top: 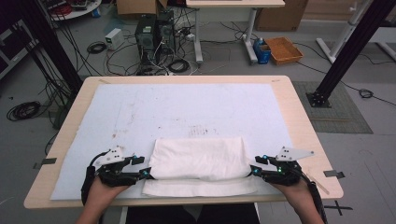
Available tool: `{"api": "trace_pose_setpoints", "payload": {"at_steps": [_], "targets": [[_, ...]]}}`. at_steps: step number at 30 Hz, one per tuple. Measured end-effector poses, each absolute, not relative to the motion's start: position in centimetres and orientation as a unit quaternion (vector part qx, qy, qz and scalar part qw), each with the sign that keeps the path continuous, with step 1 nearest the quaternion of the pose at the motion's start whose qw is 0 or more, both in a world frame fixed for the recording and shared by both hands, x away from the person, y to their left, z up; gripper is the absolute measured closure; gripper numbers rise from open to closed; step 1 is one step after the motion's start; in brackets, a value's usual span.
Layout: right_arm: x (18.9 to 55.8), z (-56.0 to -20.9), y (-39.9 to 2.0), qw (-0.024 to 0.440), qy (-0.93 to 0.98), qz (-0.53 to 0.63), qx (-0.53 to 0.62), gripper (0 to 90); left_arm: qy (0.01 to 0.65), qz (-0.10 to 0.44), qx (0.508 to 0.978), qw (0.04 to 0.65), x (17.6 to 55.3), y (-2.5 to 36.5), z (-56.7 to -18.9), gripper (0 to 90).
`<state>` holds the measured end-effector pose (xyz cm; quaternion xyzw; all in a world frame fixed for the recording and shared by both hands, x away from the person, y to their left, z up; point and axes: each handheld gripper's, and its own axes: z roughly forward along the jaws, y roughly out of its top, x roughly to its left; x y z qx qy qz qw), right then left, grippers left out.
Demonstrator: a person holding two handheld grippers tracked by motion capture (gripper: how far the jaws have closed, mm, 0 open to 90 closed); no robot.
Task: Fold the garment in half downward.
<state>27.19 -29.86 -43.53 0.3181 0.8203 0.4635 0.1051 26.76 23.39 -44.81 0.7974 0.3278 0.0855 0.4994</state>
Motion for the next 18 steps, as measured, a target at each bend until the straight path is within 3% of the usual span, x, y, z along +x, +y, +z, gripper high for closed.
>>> {"api": "trace_pose_setpoints", "payload": {"at_steps": [6, 12, 16, 18], "targets": [[26.7, -44.6, -30.2, 0.097, 0.828, 0.450, 0.321, 57.1, 0.330, 0.079, 0.799, 0.497, 26.7, 23.3, -45.1, 46.2], [27.0, -44.8, -29.9, 0.092, 0.829, 0.453, 0.314, 66.8, 0.323, 0.072, 0.815, 0.475, 26.4, 22.7, -45.4, 51.6], [27.0, -45.1, -29.3, 0.090, 0.840, 0.444, 0.299, 80.4, 0.329, 0.073, 0.817, 0.468, 26.3, 22.5, -45.8, 65.2], [26.9, -45.1, -29.3, 0.091, 0.842, 0.443, 0.294, 82.9, 0.322, 0.071, 0.819, 0.471, 26.2, 22.4, -45.8, 73.1]]}}
